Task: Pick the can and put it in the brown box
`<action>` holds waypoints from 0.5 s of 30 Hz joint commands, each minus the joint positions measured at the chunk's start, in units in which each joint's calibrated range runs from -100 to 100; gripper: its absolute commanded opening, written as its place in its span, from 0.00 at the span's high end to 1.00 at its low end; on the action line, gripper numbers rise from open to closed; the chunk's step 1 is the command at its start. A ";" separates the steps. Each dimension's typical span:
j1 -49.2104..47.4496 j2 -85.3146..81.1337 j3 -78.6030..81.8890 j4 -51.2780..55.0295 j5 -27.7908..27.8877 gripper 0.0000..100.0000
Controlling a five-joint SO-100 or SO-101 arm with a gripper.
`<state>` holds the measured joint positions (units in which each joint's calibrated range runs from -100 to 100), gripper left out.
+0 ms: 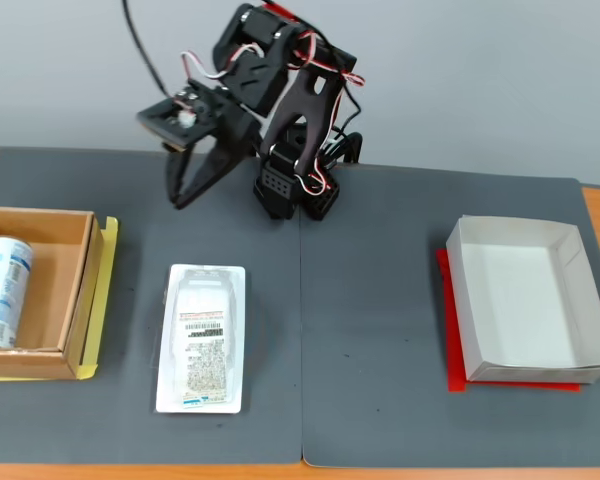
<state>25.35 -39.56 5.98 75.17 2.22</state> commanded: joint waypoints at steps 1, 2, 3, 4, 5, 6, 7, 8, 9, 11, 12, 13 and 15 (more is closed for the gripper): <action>-3.42 -9.53 7.95 -0.93 -1.86 0.99; -4.47 -12.15 10.12 -0.93 -2.38 0.99; -5.45 -14.70 11.93 -0.93 -3.06 0.99; -6.59 -17.24 13.47 -0.93 -3.68 0.99; -7.89 -19.44 15.19 -0.93 -3.84 0.99; -9.51 -21.56 17.09 -0.93 -3.94 0.99; -11.30 -23.68 19.27 -0.93 -3.84 0.99; -13.00 -25.54 21.44 -0.93 -3.84 0.99; -14.79 -27.49 23.61 -1.02 -3.84 0.99; -18.04 -30.88 27.77 -1.54 -4.20 0.99; -19.75 -32.57 30.12 -2.58 -4.25 0.99; -21.05 -34.35 32.66 -3.88 -4.25 0.99; -23.08 -38.08 38.45 -7.35 -4.25 0.99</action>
<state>4.66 -73.71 38.89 72.06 -1.93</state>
